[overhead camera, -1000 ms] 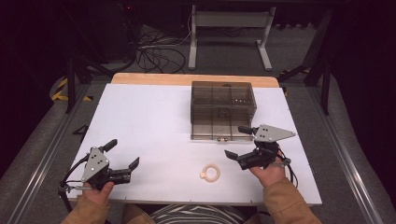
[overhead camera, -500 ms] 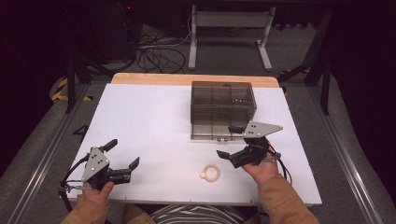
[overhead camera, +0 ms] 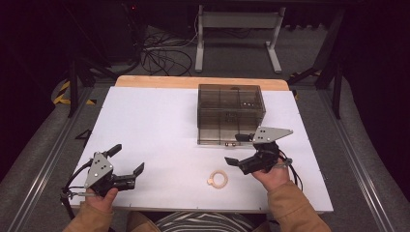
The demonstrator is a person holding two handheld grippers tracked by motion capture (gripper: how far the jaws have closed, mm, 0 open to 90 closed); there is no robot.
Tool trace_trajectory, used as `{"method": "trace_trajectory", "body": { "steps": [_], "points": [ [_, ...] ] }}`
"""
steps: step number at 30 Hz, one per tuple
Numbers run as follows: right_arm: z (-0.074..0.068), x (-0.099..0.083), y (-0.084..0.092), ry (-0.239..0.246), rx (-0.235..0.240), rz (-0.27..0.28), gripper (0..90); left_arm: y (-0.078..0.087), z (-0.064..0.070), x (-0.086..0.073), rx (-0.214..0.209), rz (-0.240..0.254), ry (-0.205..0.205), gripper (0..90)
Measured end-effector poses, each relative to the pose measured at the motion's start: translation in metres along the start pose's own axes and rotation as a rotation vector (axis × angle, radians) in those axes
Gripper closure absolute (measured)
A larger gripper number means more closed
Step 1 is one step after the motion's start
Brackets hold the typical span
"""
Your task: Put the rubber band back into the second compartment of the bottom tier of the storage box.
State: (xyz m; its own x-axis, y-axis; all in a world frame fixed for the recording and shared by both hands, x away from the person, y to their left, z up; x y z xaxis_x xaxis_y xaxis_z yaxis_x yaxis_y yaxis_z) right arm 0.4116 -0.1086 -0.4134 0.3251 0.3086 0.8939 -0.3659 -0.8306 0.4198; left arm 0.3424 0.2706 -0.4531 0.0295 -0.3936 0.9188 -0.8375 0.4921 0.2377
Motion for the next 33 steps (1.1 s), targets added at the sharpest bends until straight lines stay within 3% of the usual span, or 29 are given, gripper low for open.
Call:
{"method": "trace_trajectory", "body": {
  "steps": [7,9,16,33],
  "points": [
    [-0.001,-0.005,-0.002,-0.022,-0.015,-0.035,18.3,0.000,0.000,0.000,-0.004,0.003,0.002,5.8],
    [-0.002,-0.008,-0.004,-0.006,-0.040,-0.073,21.2,0.001,0.000,0.000,-0.004,0.004,0.003,5.8],
    [-0.003,-0.017,-0.012,0.010,-0.062,-0.148,26.3,0.000,0.000,0.000,-0.003,0.001,0.006,5.9],
    [-0.004,-0.033,-0.029,0.020,-0.093,-0.295,34.5,0.000,0.000,0.000,-0.005,-0.002,0.004,5.9]
  ]
}}
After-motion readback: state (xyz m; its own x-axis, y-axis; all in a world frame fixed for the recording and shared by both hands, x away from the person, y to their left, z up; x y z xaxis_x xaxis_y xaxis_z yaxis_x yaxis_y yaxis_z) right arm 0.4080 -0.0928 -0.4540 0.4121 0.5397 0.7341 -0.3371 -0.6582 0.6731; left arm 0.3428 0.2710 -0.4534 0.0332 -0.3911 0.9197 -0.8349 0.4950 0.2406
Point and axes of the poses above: each handheld gripper's, and its own axes: y roughly backward along the jaws, x roughly out of its top, z roughly to its right, the point moved 5 cm from there along -y, roughly forward along the jaws, and after that the axes turned 11 degrees about -y, right-handed, at the moved point
